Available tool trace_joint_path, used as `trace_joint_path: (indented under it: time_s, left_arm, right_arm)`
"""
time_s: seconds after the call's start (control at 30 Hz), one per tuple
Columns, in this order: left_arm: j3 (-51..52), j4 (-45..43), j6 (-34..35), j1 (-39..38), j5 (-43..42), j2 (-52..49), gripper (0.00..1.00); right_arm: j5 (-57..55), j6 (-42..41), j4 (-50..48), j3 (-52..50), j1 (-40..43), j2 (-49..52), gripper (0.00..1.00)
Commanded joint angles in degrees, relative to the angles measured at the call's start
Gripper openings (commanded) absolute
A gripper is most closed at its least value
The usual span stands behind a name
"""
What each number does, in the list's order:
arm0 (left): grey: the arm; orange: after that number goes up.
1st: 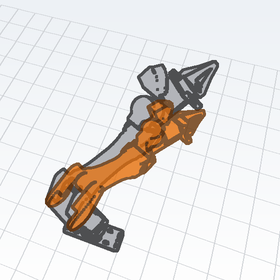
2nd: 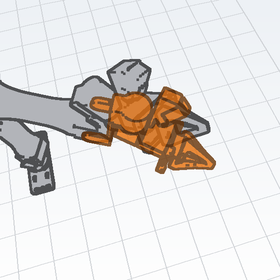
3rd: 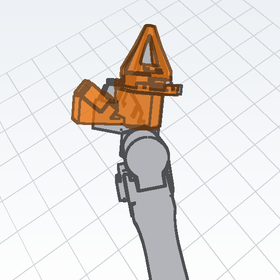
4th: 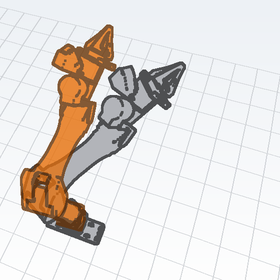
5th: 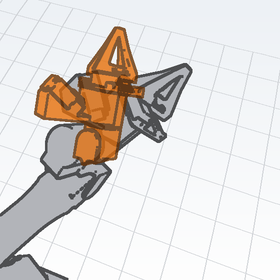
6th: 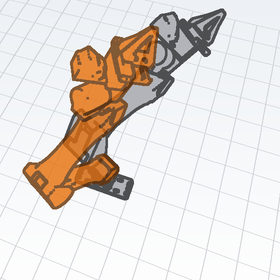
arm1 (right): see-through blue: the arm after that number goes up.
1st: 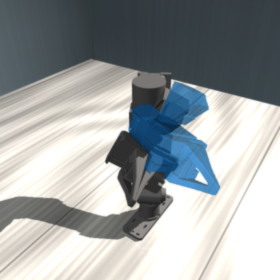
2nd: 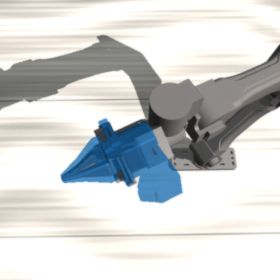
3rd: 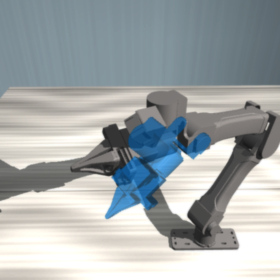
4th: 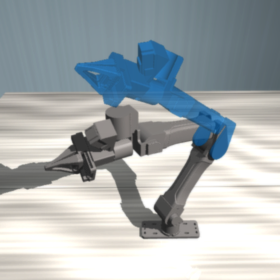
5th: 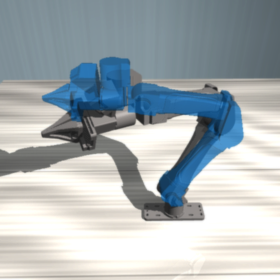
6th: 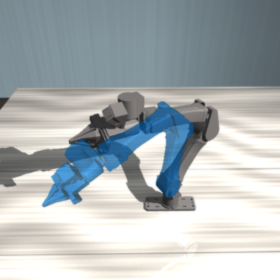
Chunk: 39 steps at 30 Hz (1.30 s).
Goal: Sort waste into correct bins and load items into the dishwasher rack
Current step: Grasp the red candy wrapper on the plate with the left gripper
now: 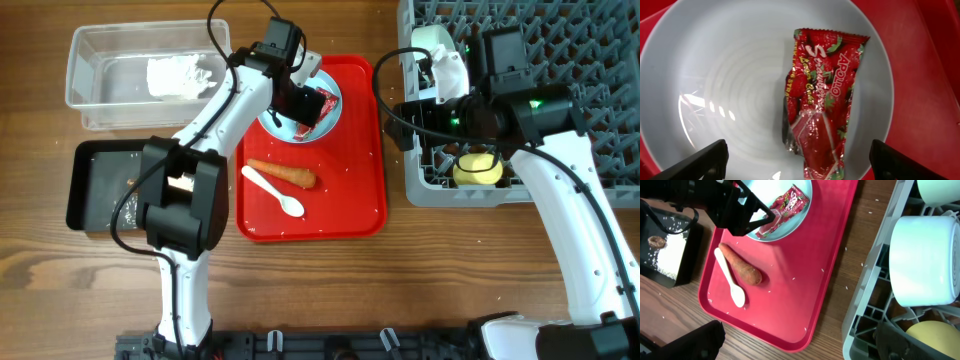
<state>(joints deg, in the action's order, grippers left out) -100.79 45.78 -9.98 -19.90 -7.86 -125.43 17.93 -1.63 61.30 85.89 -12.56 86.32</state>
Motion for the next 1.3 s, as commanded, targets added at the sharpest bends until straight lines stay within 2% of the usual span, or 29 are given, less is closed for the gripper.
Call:
trace_joint_path:
  time_s: [0.0,0.17,0.4,0.43,0.47,0.5,0.57,0.6,0.73,0.87,0.9,1.0,1.17,1.27]
  left_arm:
    - [-0.46,-1.07,-0.28,-0.52,-2.4,0.7,0.92]
    - [-0.46,-2.91,-0.28,-0.63,-3.52,-3.52,0.98]
    - [-0.46,-4.72,-0.26,-0.98,-3.5,-7.67,0.98]
    - [-0.46,-5.11,-0.26,-0.98,-3.48,-8.15,0.92]
    - [-0.46,-5.14,-0.26,-0.98,-3.48,-8.55,0.81]
    - [-0.46,-4.83,-0.26,-1.01,-3.45,-8.85,0.59]
    - [-0.33,-4.07,-0.24,-0.98,-3.45,-8.87,0.44]
    - [-0.31,-3.65,-0.24,-0.98,-3.43,-8.87,0.41]
    - [-0.31,-1.49,-0.24,-1.01,0.63,-8.87,0.46]
    - [-0.31,-1.09,-0.24,-1.01,2.99,-8.87,0.18]
    - [-0.31,-1.16,-0.24,-1.11,2.99,-8.87,0.04]
    - [-0.31,-1.46,-0.24,-1.22,3.04,-8.87,0.04]
    - [-1.29,-0.61,2.99,-0.98,16.17,-4.9,0.04]
    - [-1.29,-0.24,2.95,-1.42,15.17,0.15,0.04]
  right_arm:
    - [-0.39,0.74,0.02,1.01,0.31,0.46,1.0]
    - [-0.39,0.74,0.02,1.01,0.31,0.46,1.0]
    - [-0.39,0.76,0.02,1.01,0.31,0.46,1.0]
    - [-0.42,0.79,0.02,1.01,0.31,0.46,1.0]
    - [-0.42,0.83,0.02,1.01,0.31,0.46,1.0]
    - [-0.42,0.81,0.04,1.01,0.31,0.46,1.0]
    - [-0.44,0.85,0.07,1.01,0.31,0.46,1.0]
    - [-0.42,0.85,0.07,1.01,0.31,0.46,1.0]
    - [-0.42,0.85,0.04,1.01,0.31,0.46,1.0]
    - [-0.42,0.83,0.04,1.01,0.31,0.46,1.0]
    - [-0.44,0.85,0.04,1.01,0.31,0.46,1.0]
    - [-0.44,1.27,0.13,1.01,0.31,0.46,1.0]
    - [-0.44,1.6,0.46,1.01,0.31,0.46,1.0]
    - [-0.44,1.6,0.44,1.01,0.31,0.46,1.0]
